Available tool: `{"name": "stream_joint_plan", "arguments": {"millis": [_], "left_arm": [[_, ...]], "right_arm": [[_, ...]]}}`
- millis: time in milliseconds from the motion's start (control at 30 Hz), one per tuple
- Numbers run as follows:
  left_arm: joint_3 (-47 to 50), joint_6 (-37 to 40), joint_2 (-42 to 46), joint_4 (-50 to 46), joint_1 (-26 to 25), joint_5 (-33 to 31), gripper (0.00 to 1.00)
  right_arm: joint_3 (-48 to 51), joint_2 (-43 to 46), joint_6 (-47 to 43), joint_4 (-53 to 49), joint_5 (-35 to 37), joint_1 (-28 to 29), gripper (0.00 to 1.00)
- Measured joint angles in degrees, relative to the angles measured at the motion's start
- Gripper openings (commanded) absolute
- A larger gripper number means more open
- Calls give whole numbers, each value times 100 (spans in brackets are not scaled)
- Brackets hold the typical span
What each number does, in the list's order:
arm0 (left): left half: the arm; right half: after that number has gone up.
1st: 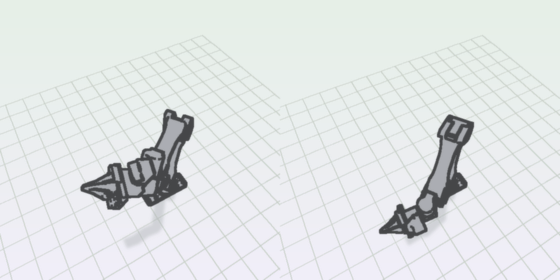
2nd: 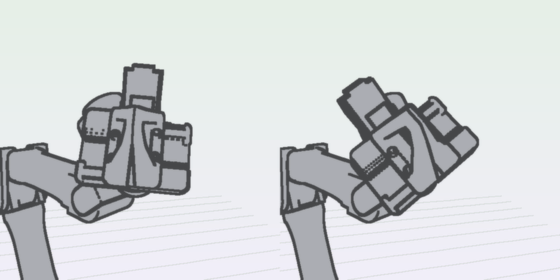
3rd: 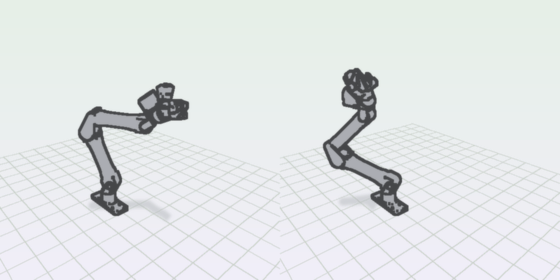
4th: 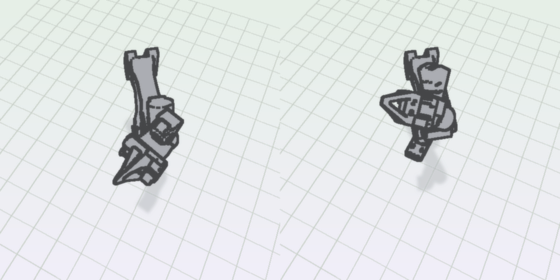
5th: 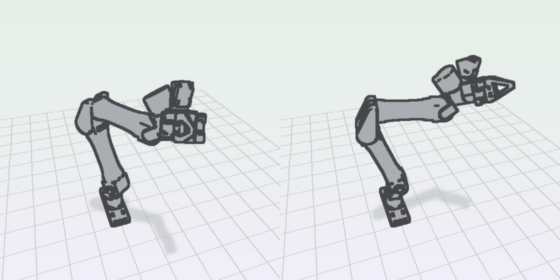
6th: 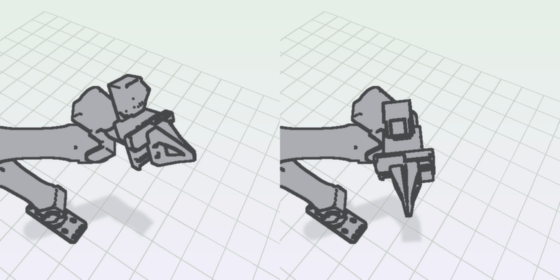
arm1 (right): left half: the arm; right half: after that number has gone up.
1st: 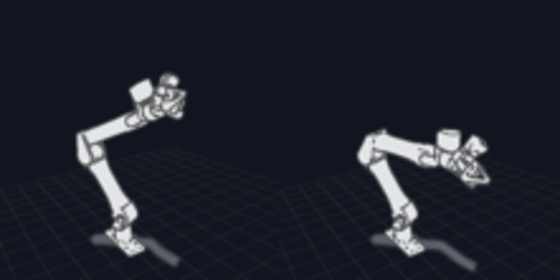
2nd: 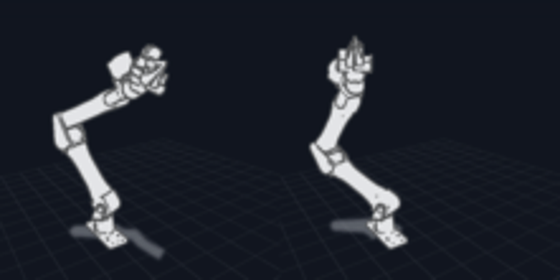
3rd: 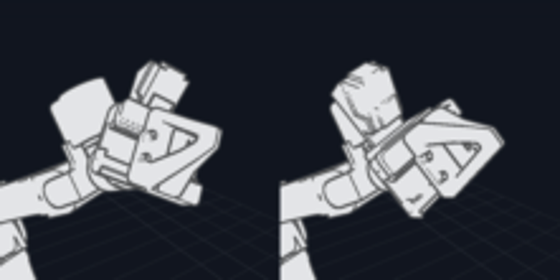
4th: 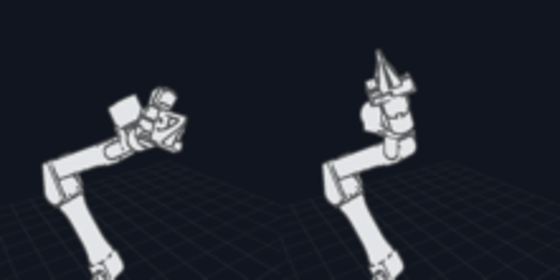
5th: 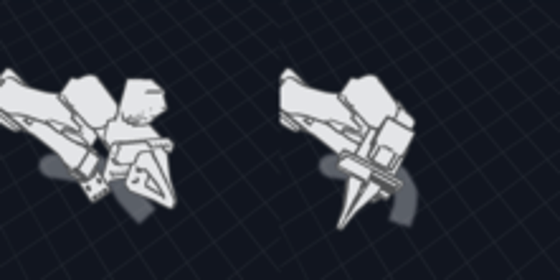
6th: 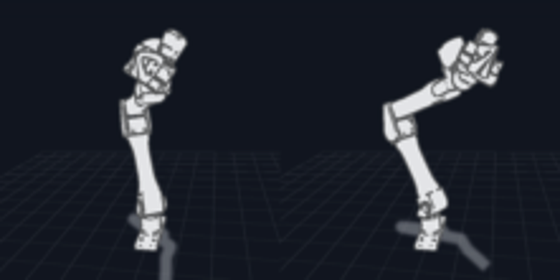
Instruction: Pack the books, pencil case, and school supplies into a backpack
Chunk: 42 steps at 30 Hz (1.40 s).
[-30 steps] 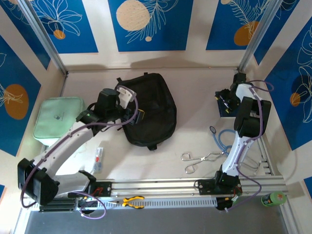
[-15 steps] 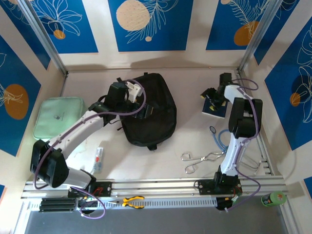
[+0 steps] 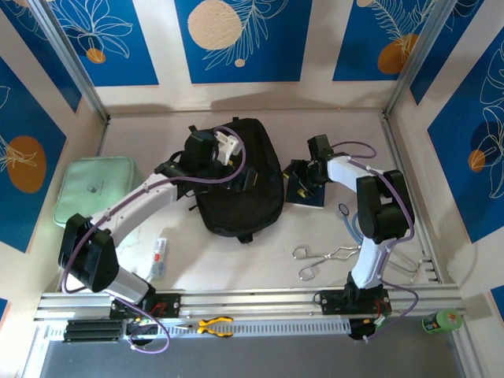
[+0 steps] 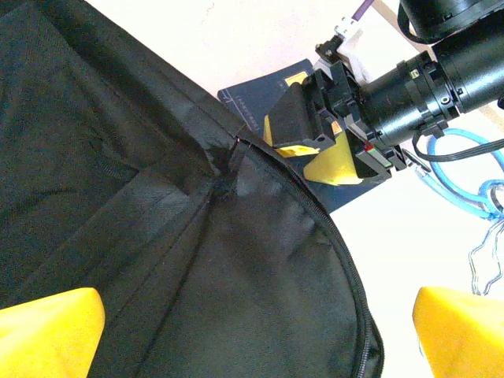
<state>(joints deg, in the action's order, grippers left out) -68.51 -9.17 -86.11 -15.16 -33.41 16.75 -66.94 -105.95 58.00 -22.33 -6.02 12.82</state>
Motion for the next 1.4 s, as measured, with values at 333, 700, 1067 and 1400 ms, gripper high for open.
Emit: {"name": "stream_joint_plan", "arguments": {"millis": [333,700,1067,1400], "left_arm": [[-361,-166,-282,-70,-52,127,98],[-1812,-691,-1731,-396,-911,105,69],[-3281,-1585,-3480,-686,-1604,-337,36],[-4098,-1840,-4538,-1200,-1757,-682,28]], "right_arm": [[-901,133,-1246,-1093,907,-382,63],[-940,-61,-2459,-1720,1436,-1043,48],[-673,-380,-2804,-1718,1113,-1078,37],[-461,-365,-2861,-1438,603,-1274,31]]}}
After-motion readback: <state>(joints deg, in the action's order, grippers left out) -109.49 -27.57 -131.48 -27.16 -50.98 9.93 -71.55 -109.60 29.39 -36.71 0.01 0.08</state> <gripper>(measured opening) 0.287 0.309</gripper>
